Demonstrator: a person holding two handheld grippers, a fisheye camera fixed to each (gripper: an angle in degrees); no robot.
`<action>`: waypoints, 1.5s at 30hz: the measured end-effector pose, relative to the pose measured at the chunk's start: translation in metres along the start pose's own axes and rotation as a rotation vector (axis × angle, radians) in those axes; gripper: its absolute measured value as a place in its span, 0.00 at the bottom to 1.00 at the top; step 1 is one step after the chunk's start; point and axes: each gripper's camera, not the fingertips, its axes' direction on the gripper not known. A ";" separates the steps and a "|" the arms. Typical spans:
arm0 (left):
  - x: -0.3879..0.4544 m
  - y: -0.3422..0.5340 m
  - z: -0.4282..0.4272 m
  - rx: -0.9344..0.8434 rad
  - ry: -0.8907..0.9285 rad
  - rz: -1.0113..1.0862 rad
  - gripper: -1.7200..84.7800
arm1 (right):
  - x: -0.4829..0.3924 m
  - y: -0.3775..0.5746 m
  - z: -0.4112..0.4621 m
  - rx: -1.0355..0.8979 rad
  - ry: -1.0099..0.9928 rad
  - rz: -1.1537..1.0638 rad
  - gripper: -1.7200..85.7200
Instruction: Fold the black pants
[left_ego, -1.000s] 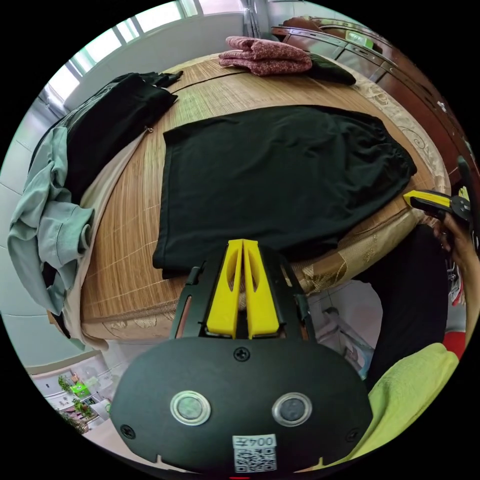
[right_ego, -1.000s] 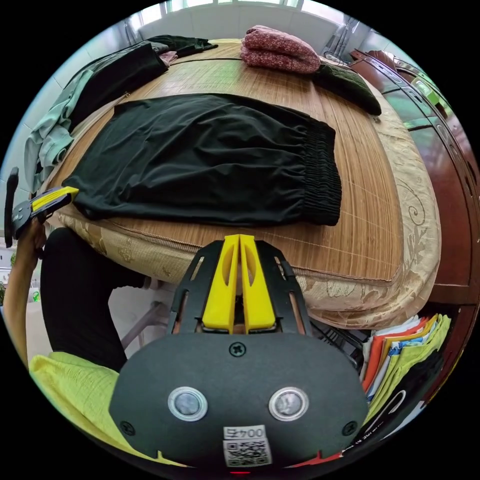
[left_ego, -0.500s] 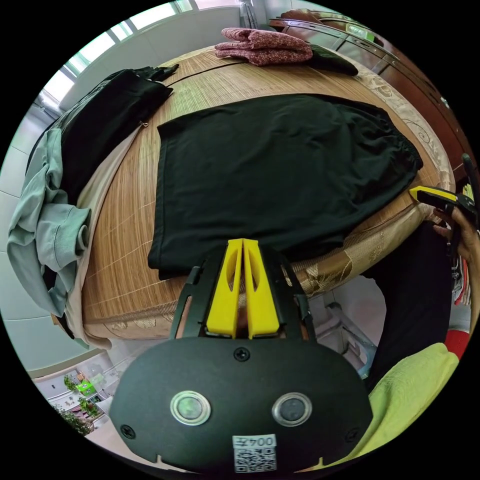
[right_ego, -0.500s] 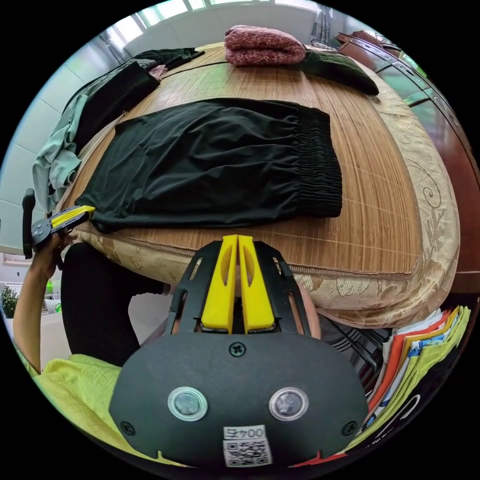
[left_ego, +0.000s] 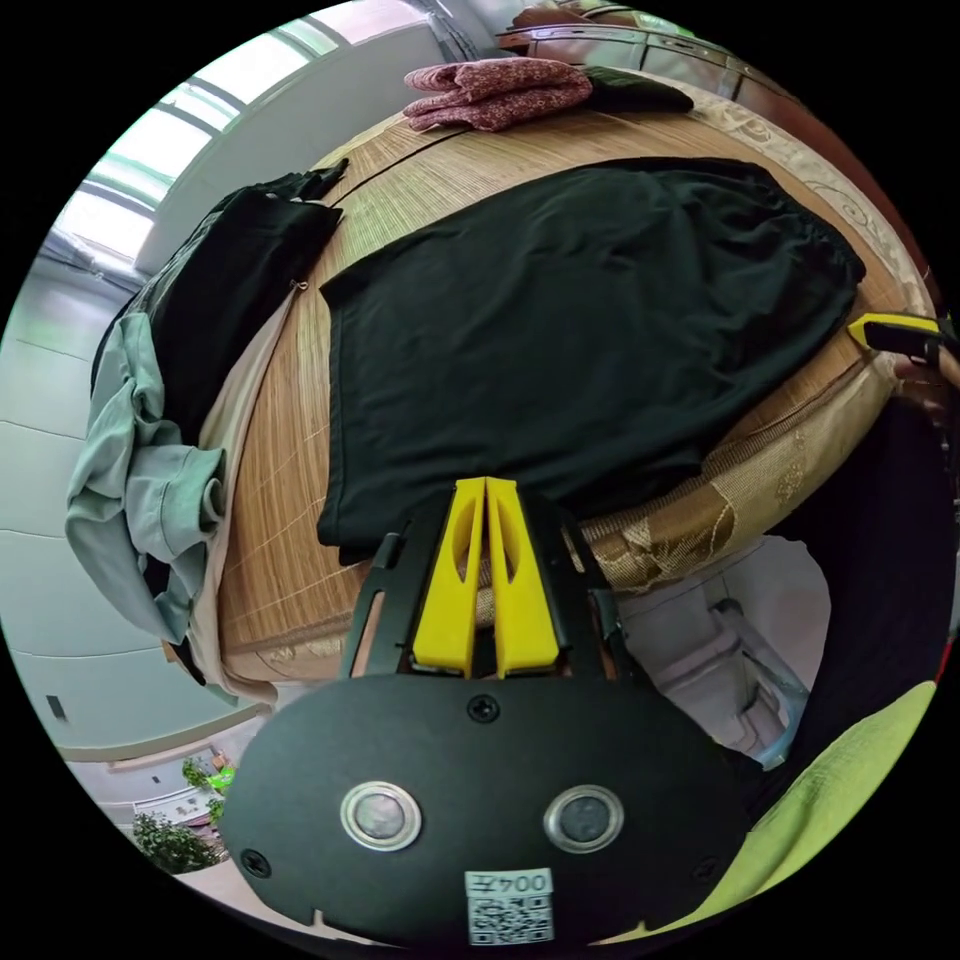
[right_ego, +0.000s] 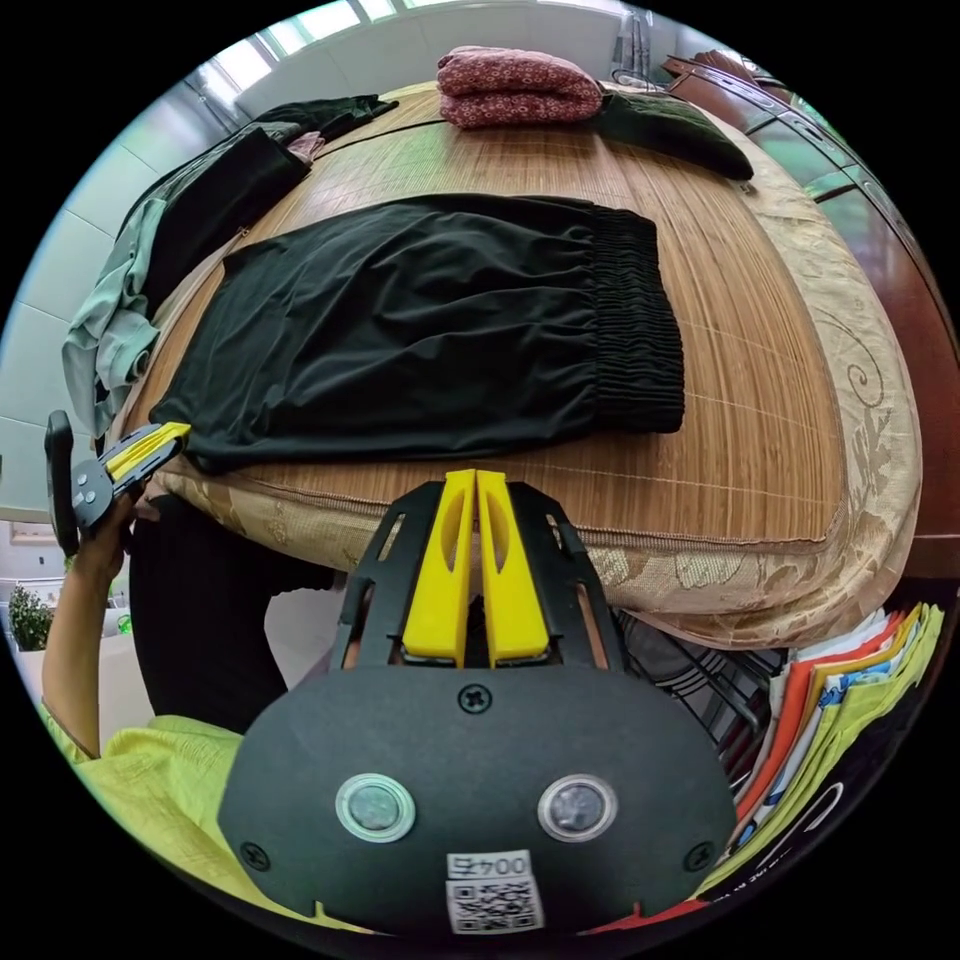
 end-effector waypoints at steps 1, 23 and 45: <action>0.001 -0.002 0.000 0.002 -0.007 0.002 0.02 | 0.002 0.001 -0.001 0.003 0.007 0.000 0.01; -0.034 -0.028 0.028 0.017 0.166 -0.087 0.03 | 0.098 0.035 -0.055 0.034 -0.117 -0.006 0.14; -0.010 -0.026 0.073 0.022 0.150 -0.079 0.02 | 0.383 0.108 -0.104 0.346 -0.772 0.692 0.19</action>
